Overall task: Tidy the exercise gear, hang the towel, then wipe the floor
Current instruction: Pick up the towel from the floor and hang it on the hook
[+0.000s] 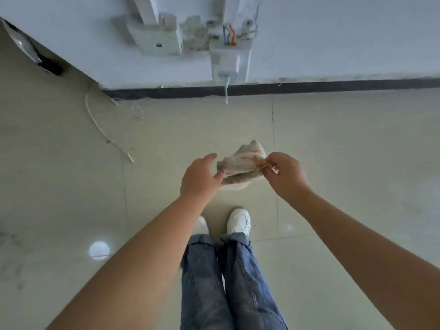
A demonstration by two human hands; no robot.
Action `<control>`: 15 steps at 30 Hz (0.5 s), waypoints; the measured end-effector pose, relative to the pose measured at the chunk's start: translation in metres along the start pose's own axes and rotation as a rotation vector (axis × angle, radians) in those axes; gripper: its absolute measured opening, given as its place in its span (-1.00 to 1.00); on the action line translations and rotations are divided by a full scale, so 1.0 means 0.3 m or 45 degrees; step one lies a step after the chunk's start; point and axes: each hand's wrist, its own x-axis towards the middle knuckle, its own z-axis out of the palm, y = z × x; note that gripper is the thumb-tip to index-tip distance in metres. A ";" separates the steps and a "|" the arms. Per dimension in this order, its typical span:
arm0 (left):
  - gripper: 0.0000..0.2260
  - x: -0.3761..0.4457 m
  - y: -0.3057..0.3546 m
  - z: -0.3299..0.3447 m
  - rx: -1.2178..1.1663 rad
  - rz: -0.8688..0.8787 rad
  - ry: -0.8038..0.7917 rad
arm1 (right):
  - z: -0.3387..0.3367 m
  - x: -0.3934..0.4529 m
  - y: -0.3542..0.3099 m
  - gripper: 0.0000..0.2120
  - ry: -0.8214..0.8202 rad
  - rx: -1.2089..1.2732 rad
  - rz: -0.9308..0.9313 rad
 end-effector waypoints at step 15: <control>-0.84 -0.689 0.843 -0.361 0.120 0.788 -0.010 | -0.736 -0.831 -0.054 -0.94 0.551 0.539 0.349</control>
